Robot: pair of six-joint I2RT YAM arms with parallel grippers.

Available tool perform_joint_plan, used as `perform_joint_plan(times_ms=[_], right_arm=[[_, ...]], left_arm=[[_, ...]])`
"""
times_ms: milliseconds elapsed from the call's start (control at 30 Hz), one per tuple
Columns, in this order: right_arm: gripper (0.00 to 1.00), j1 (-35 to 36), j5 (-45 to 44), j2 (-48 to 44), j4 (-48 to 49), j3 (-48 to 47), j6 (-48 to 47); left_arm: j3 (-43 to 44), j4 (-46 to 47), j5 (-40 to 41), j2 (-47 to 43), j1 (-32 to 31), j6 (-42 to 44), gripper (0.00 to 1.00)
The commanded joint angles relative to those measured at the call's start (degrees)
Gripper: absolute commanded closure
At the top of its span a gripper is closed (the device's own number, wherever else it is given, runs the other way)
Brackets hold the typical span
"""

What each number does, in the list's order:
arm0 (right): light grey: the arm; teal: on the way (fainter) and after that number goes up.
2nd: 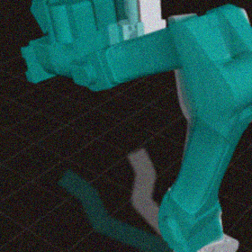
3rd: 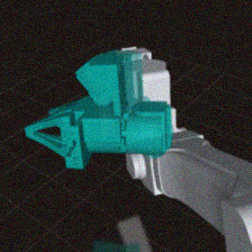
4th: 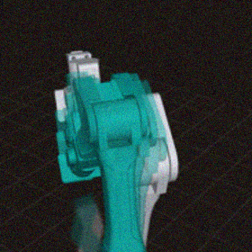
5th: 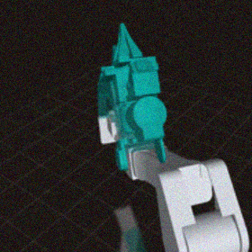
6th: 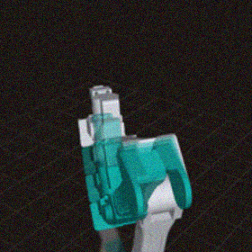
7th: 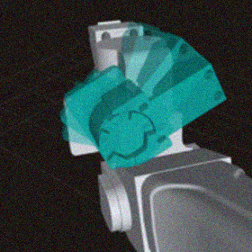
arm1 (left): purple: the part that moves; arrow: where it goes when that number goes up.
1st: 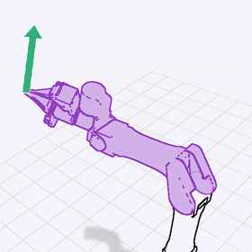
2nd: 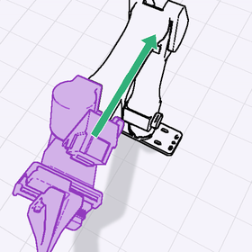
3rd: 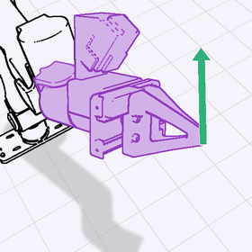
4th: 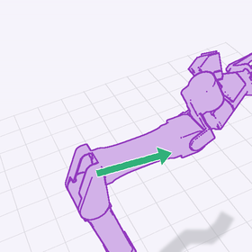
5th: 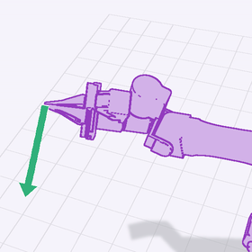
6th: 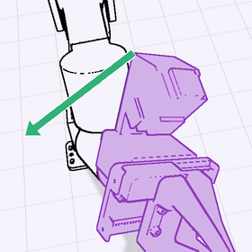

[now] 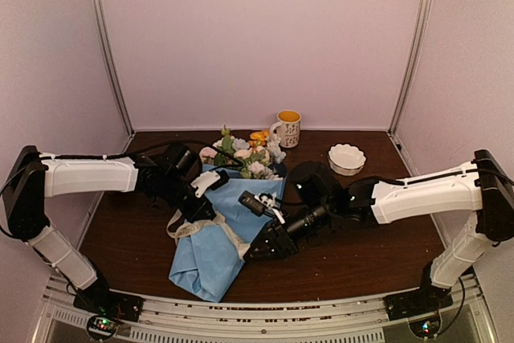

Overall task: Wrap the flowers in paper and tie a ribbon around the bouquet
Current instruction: Cross the ribbon over the folded bouquet.

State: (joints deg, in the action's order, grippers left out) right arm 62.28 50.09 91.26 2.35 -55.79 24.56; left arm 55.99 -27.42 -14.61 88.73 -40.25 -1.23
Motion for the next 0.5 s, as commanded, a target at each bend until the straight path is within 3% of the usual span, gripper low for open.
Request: perform_joint_plan(times_ms=[0, 267, 467], right_arm=[[0.68, -2.90, -4.00, -5.97, -5.41, -1.59, -5.60], [0.62, -8.48, -19.41, -3.07, -17.08, -2.86, -8.95], [0.46, -10.33, -24.27, -1.40, -17.87, -0.71, -5.90]], left_arm=[[-0.18, 1.72, 0.25, -0.10, 0.44, -0.35, 1.00], [-0.44, 1.50, 0.46, -0.30, 0.44, -0.21, 1.00], [-0.31, 1.49, 0.30, -0.18, 0.43, -0.09, 1.00]])
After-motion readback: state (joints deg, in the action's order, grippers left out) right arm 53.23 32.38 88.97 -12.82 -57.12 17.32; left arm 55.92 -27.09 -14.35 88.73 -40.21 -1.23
